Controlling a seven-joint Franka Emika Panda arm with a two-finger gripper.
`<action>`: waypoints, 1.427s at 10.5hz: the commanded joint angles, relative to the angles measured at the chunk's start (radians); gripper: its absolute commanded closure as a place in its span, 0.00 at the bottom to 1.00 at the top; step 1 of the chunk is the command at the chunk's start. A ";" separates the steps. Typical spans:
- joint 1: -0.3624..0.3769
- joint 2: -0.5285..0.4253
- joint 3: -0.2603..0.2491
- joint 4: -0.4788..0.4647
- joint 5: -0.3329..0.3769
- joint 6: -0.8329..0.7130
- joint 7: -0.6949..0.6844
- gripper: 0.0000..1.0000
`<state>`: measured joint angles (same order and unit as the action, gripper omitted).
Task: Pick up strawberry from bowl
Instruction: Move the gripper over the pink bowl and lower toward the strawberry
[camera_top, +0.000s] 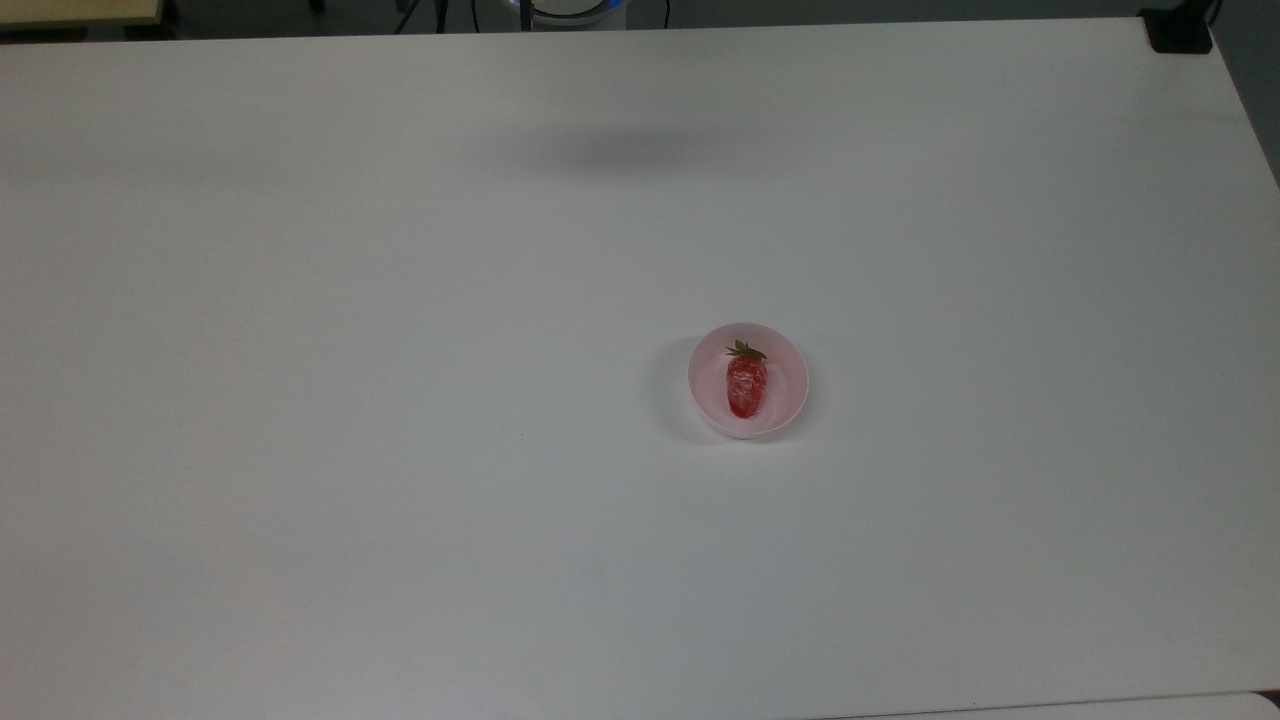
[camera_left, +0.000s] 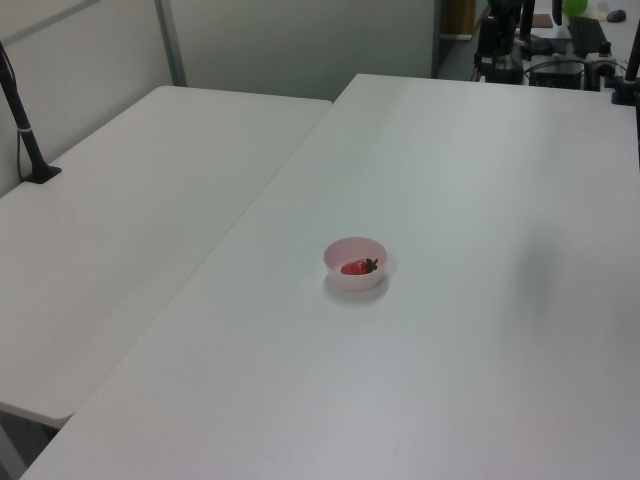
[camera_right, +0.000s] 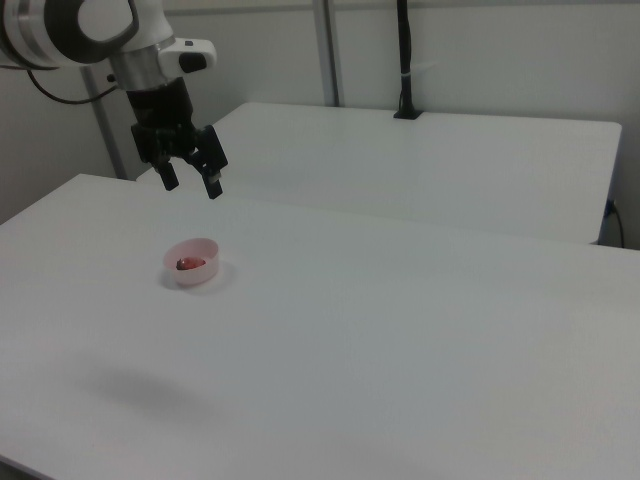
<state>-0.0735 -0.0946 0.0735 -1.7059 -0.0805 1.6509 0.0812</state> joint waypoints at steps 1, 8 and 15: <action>0.008 -0.011 -0.008 -0.015 0.019 0.013 -0.024 0.00; 0.006 0.001 -0.008 -0.012 0.019 0.012 -0.027 0.00; 0.125 0.200 0.008 0.025 -0.030 0.180 0.060 0.00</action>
<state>-0.0184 0.0522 0.0829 -1.7115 -0.0912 1.7975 0.0664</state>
